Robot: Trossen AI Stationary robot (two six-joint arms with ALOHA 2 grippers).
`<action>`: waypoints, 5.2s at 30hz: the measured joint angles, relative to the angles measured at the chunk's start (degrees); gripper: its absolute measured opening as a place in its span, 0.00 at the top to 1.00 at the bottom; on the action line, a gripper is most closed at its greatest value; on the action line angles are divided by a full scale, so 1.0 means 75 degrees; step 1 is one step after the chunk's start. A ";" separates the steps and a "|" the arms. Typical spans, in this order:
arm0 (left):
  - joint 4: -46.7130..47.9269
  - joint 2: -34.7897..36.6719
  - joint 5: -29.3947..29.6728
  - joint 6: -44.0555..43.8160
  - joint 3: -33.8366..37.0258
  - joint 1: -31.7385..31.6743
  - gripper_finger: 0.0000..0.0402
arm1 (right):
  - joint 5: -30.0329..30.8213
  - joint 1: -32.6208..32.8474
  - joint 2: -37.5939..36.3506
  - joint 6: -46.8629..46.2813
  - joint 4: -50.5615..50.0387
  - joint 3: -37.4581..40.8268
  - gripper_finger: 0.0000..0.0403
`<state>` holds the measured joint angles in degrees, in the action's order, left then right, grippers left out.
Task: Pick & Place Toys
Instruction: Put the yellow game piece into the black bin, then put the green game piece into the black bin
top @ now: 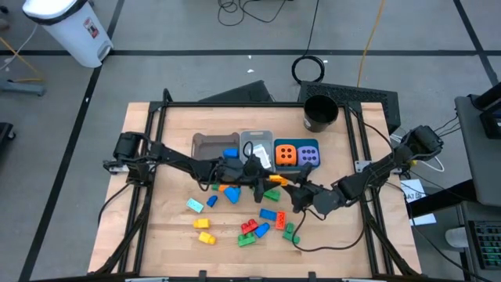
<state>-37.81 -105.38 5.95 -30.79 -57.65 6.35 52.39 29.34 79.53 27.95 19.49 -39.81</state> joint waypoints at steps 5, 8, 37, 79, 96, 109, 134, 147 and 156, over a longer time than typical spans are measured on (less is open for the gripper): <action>-0.0030 0.0003 -0.0005 -0.0123 0.0000 0.0000 0.73 | 0.0028 -0.0003 0.0003 0.0034 -0.0037 0.0003 0.65; -0.0033 0.0003 -0.0030 -0.0167 0.0000 -0.0005 0.76 | 0.0042 -0.0003 0.0003 -0.0116 -0.0051 0.0006 0.63; 0.3528 0.4416 0.5215 -0.0534 0.2789 0.0960 0.76 | -0.0807 0.0002 -0.2764 -0.5460 -0.3202 0.0321 0.36; 0.3406 0.4814 0.4938 -0.2516 0.4931 0.0085 0.51 | -0.2436 -0.0038 -0.2483 -0.5214 -0.1993 0.0332 0.36; 0.3088 0.4814 0.4616 -0.2679 0.4931 0.0085 0.48 | -0.6800 0.0788 -0.0098 -0.6540 0.0440 0.0332 0.37; 0.2732 0.4811 0.4597 -0.2535 0.4934 0.0085 0.48 | -0.4765 0.2208 0.1917 -0.8817 -0.2113 -0.1148 0.38; 0.2607 0.4811 0.4401 -0.2602 0.4934 0.0128 0.48 | -0.3087 0.2034 0.2346 -0.7399 -0.3558 -0.1411 0.38; 0.2604 0.4811 0.4401 -0.2605 0.4934 0.0128 0.48 | -0.4994 0.0774 0.2531 -0.4983 -0.1963 -0.1411 0.38; 0.2607 0.4811 0.4387 -0.2597 0.4934 0.0128 0.48 | -0.5952 0.0537 0.3130 -0.4230 -0.1759 -0.1428 0.38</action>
<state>-18.26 -69.30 38.85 -50.26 -20.64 7.31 7.75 33.37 103.00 -3.77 6.30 -50.52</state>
